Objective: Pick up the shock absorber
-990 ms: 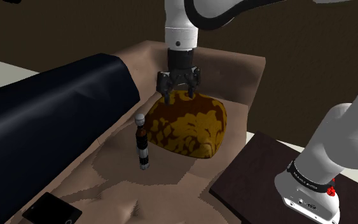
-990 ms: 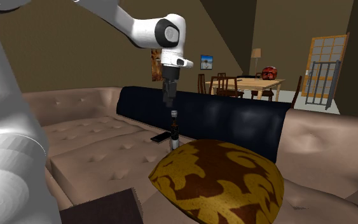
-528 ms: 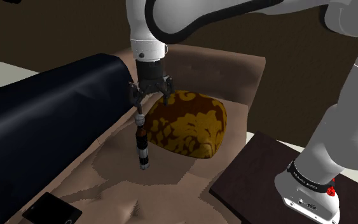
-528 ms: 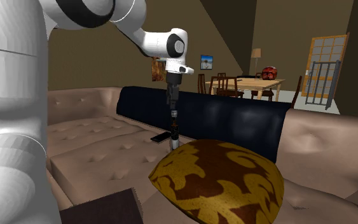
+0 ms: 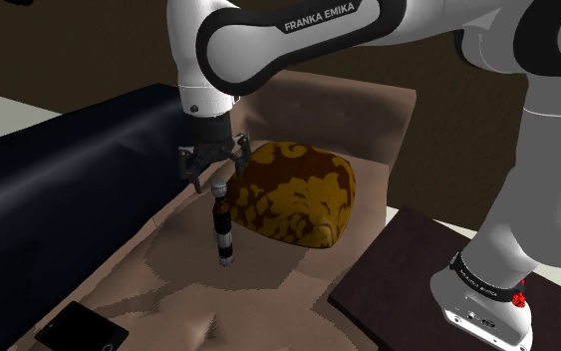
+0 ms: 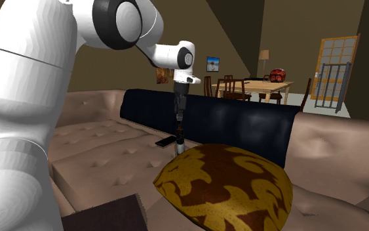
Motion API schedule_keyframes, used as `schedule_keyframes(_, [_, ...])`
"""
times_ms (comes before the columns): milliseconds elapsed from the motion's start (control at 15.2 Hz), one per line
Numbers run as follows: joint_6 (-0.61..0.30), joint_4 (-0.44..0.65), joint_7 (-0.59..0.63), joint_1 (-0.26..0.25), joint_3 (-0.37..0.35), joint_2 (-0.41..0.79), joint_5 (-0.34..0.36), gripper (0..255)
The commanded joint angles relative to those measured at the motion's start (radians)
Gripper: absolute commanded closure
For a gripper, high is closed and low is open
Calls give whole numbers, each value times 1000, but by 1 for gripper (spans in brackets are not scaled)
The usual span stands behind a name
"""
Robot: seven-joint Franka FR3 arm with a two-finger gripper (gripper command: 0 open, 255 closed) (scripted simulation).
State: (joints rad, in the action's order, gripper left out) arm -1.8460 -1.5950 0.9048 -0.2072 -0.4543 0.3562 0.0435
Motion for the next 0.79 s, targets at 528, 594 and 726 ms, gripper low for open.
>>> schedule_keyframes(528, [-43,-31,1,-1,3,13,5,255])
schedule_keyframes(594, [-43,-32,0,-1,3,13,5,255])
schedule_keyframes(726, [-43,-31,1,-1,3,13,5,255])
